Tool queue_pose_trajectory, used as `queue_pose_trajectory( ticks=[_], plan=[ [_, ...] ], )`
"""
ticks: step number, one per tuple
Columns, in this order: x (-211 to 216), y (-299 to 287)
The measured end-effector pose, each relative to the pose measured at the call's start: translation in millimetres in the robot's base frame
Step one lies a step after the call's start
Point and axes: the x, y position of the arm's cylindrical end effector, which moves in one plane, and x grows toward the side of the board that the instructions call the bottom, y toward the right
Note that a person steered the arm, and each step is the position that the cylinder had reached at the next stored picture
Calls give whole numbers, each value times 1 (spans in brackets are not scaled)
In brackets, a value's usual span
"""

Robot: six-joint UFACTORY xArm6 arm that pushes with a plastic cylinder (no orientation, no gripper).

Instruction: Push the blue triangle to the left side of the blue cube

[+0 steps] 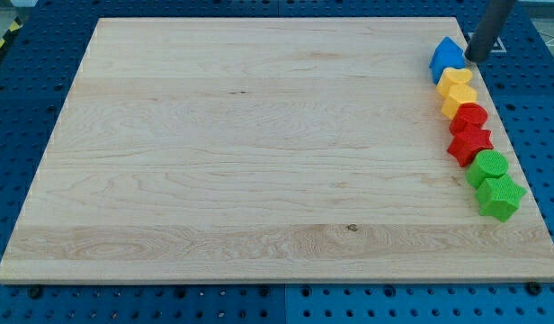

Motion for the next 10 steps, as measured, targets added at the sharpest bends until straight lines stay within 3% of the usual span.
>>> queue_pose_trajectory(
  ticks=[5,10],
  plan=[
    [-18,-1],
    [-21,-95]
  ],
)
